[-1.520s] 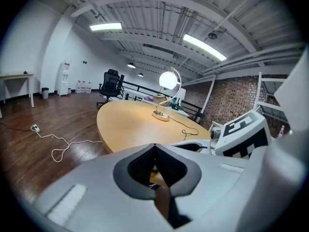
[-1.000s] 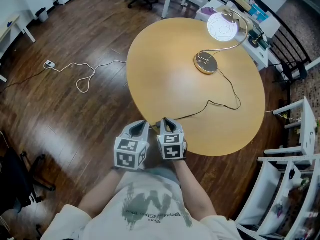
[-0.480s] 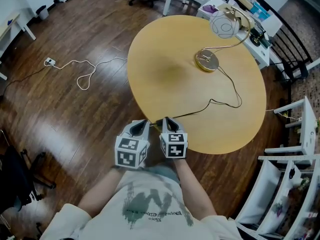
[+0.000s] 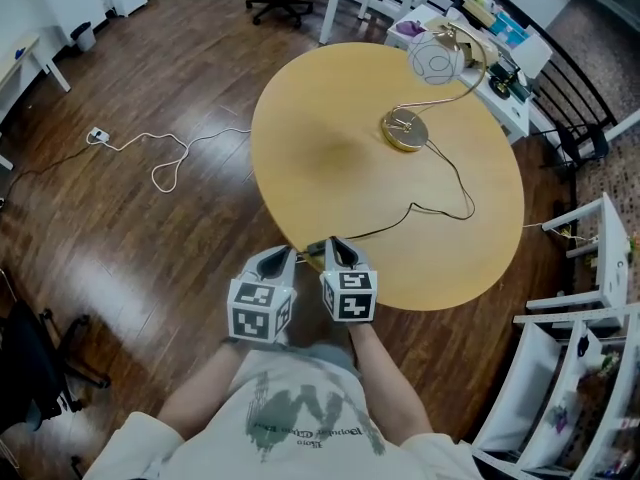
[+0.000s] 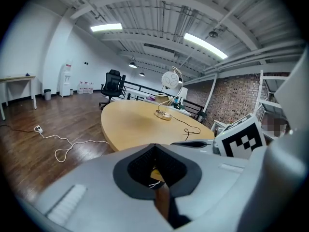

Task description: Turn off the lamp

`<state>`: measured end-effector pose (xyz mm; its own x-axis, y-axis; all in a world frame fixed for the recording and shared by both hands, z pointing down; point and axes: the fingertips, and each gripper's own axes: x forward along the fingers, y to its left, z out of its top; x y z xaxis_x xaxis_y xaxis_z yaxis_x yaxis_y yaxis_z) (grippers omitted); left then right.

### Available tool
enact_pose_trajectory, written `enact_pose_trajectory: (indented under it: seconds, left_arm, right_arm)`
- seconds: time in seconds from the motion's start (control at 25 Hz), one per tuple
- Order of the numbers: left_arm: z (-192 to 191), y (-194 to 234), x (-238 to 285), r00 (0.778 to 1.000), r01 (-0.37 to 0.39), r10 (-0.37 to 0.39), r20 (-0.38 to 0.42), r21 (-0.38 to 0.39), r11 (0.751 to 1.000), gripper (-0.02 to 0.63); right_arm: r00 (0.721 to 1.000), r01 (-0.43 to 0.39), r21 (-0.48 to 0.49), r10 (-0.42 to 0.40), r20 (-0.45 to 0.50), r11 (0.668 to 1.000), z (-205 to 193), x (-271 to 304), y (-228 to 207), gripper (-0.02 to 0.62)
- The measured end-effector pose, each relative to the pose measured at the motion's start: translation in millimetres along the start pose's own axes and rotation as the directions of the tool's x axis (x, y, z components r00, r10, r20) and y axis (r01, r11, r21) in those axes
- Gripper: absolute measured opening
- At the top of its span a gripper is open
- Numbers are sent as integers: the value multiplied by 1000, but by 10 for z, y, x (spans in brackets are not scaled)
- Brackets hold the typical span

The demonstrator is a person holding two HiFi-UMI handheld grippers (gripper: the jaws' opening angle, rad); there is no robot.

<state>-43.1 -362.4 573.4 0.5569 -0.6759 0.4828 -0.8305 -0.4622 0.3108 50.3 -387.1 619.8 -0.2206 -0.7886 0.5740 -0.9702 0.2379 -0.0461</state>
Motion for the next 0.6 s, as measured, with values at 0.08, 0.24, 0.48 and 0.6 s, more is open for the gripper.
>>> enact_pose_trajectory:
  seconds: [0.08, 0.24, 0.48, 0.6]
  left_arm:
    - [17, -59, -26, 1000, 6, -6, 9, -1, 1000, -5]
    - [72, -244, -121, 999, 24, -24, 37, 3, 1000, -5]
    - [179, -515, -389, 995, 48, -49, 90, 12, 999, -5]
    - [268, -708, -497, 990, 71, -74, 122, 30, 997, -5]
  right_arm:
    - [1000, -2, 0, 2, 22, 1000, 82, -102, 10, 2]
    - [999, 4, -11, -4, 54, 1000, 180, -343, 22, 2]
    - [993, 1, -17, 1, 122, 1000, 354, -805, 125, 2]
    - [987, -1, -14, 3, 162, 1000, 444, -1061, 146, 0]
